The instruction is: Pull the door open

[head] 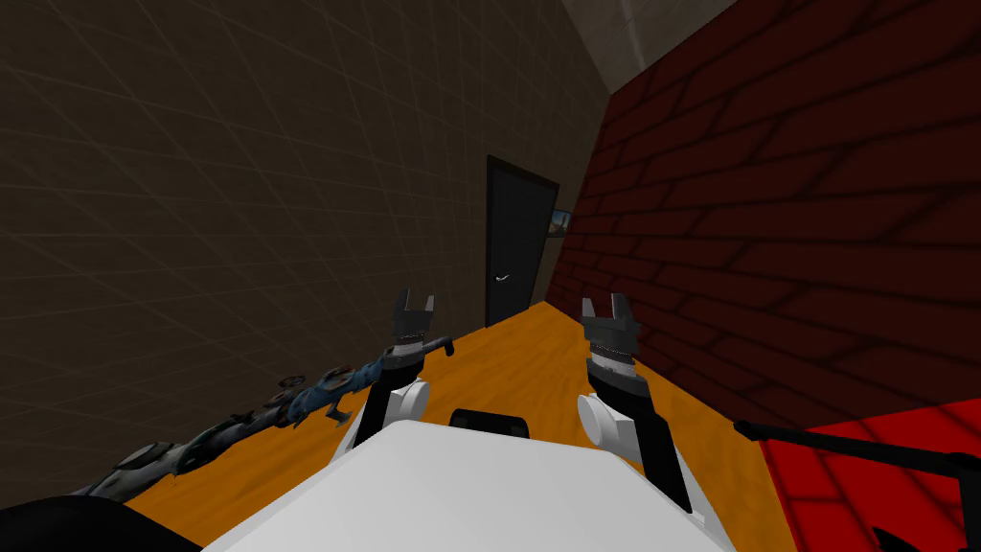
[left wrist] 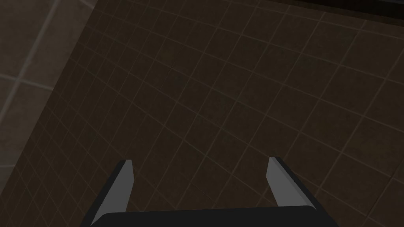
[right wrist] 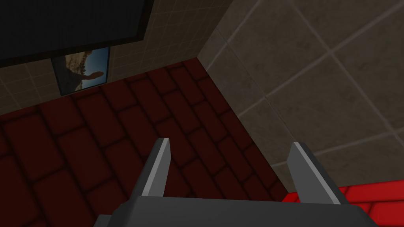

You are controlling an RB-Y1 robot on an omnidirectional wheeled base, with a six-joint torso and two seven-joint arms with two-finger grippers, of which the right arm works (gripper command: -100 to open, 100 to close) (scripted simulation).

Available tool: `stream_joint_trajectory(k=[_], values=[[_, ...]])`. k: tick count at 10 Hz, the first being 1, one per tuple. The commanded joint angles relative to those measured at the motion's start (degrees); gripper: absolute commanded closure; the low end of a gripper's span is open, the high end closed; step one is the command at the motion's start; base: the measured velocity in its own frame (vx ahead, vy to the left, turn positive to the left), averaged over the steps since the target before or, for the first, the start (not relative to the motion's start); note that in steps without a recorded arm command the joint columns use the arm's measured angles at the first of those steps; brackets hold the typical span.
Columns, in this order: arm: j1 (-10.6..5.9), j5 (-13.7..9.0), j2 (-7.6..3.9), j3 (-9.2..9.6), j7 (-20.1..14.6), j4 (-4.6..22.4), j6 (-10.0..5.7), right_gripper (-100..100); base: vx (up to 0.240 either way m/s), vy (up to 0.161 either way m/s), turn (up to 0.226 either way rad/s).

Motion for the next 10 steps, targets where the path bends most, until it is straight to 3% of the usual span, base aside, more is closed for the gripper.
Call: stream_joint_trajectory(k=[1,3,10], values=[[-0.71,0.1,-0.33,0.01,-0.2,1.7,-0.22,-100,0.035,-0.006,0.061],[-1.42,0.3,-0.63,0.03,-0.3,3.3,-0.44,-100,0.077,-0.009,0.054],[-5.5,1.1,-2.18,0.1,-1.2,12.9,-1.71,-100,0.078,-0.02,0.07]])
